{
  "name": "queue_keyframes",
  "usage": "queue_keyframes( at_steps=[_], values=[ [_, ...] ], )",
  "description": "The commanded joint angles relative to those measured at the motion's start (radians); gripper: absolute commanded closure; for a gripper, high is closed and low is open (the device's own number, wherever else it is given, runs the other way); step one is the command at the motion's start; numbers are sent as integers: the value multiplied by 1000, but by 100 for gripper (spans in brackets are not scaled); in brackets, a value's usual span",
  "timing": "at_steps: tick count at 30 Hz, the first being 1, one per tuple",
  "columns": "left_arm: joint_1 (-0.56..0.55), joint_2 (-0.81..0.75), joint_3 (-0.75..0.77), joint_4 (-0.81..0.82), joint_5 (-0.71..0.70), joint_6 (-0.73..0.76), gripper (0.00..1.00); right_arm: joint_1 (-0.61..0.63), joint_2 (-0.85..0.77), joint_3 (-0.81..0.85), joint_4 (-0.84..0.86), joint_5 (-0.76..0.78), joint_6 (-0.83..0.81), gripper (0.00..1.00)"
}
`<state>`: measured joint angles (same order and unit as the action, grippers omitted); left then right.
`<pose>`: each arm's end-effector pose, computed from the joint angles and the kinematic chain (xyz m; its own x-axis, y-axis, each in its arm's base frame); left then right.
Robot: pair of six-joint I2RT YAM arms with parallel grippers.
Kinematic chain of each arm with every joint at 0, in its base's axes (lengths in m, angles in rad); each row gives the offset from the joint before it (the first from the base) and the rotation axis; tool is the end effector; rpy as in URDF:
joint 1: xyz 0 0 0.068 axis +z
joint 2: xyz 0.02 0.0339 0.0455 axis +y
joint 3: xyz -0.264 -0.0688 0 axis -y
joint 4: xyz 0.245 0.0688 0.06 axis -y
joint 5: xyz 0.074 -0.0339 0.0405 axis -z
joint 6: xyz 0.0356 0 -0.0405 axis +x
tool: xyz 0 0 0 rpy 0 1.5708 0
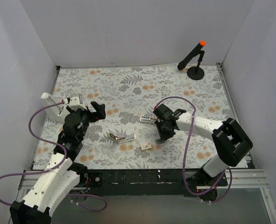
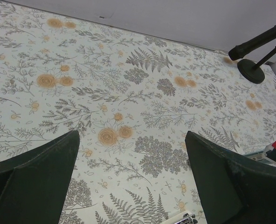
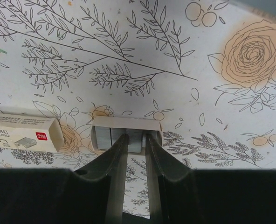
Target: Load the staples into the stapler
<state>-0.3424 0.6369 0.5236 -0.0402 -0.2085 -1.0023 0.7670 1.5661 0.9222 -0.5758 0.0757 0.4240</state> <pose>0.1584 -0.0486 0.2858 -0.1920 -0.8068 -0.5587 -0.0483 0.5764 -0.8158 0.2095 0.1982 0.1756 -0.8932 -0.2912 -0.3427 -0.3355 0.9389 0.0768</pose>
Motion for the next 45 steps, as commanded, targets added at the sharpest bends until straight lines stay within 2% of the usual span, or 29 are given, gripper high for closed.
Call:
queue_keyframes(
  at_steps=[1,5,9,14,18,23,30,37,45],
  values=[
    [-1,3,26,14,15,1,2,2,35,-16,-47,45,19,72],
    [-1,7,24,16,20,-1,2,2,35,-8,-64,79,22,73],
    [-1,12,21,14,23,-4,2,2,25,-5,-50,45,12,75],
    [-1,26,21,10,26,-15,2,0,61,1,-107,139,53,75],
    [0,29,21,11,31,-16,2,2,37,-16,-66,89,41,75],
    [0,33,24,11,40,-25,2,3,22,-43,24,-40,6,69],
    [-1,15,24,-1,46,-32,2,25,18,-52,17,-8,-36,69],
    [-1,12,29,-6,57,-42,2,55,8,-37,-1,30,-60,83],
    [-1,9,30,-9,60,-38,2,95,-18,20,-39,65,-85,85]
  ],
)
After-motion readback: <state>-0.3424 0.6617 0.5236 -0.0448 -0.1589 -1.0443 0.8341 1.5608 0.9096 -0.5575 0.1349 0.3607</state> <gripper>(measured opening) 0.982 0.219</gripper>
